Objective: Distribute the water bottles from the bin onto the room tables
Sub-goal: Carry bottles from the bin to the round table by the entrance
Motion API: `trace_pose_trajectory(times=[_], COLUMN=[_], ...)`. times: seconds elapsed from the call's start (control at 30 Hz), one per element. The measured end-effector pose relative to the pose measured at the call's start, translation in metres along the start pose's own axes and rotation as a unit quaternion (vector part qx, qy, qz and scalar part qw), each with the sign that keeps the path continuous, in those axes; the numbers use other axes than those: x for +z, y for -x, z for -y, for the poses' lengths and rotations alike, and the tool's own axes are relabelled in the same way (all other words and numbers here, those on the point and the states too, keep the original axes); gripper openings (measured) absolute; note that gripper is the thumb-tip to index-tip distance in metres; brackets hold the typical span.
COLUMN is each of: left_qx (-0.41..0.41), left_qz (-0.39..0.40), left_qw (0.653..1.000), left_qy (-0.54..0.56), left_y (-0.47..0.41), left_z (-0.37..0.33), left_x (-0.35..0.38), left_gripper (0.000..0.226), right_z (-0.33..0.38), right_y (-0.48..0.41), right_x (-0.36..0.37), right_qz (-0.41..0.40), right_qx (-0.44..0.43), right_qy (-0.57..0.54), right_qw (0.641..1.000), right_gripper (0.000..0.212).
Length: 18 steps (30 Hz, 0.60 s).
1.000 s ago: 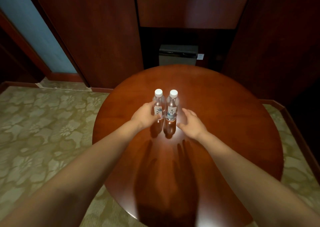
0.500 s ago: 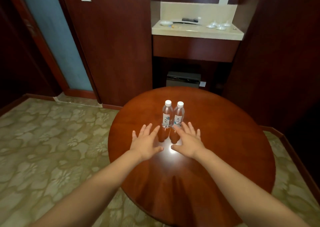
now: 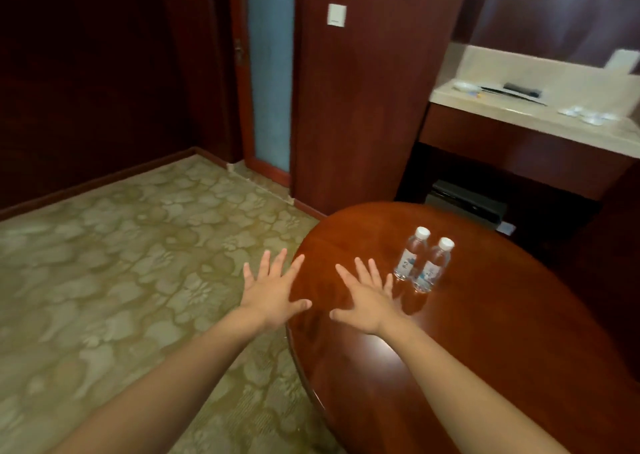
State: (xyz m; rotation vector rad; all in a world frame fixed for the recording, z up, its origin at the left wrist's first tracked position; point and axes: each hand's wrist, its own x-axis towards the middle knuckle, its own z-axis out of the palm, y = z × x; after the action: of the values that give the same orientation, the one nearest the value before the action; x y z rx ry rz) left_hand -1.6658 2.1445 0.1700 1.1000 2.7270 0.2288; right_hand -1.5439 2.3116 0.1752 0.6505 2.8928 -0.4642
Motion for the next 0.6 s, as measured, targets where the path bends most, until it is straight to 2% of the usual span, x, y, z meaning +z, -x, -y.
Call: trace_pose_trajectory(times=[0.17,0.3,0.43,0.6], left_qx=[-0.124,-0.235,-0.345,-0.475], left_qz=[-0.007,-0.025,-0.045,-0.054], left_qw=[0.992,0.972,0.937,0.878], left_qy=[0.016,0.015,0.024,0.023], left_y=[0.035,0.084,0.150,0.247], left_z=[0.030,0.047,0.062,0.075], left_x=[-0.001,-0.002,0.000,0.006], left_gripper=[0.091,0.092,0.092,0.091], right_z=[0.034,0.073,0.121,0.200], right_y=[-0.025,-0.034,-0.026,0.011], right_x=[0.001,0.011,0.028,0.058], right_qz=[0.036,0.065,0.106,0.131], right_qx=[-0.099,-0.202,-0.308,-0.435], right_qy=[0.024,0.044,0.061,0.097], right_qw=[0.994,0.976,0.943,0.886], right_gripper=[0.095,0.096,0.097,0.097])
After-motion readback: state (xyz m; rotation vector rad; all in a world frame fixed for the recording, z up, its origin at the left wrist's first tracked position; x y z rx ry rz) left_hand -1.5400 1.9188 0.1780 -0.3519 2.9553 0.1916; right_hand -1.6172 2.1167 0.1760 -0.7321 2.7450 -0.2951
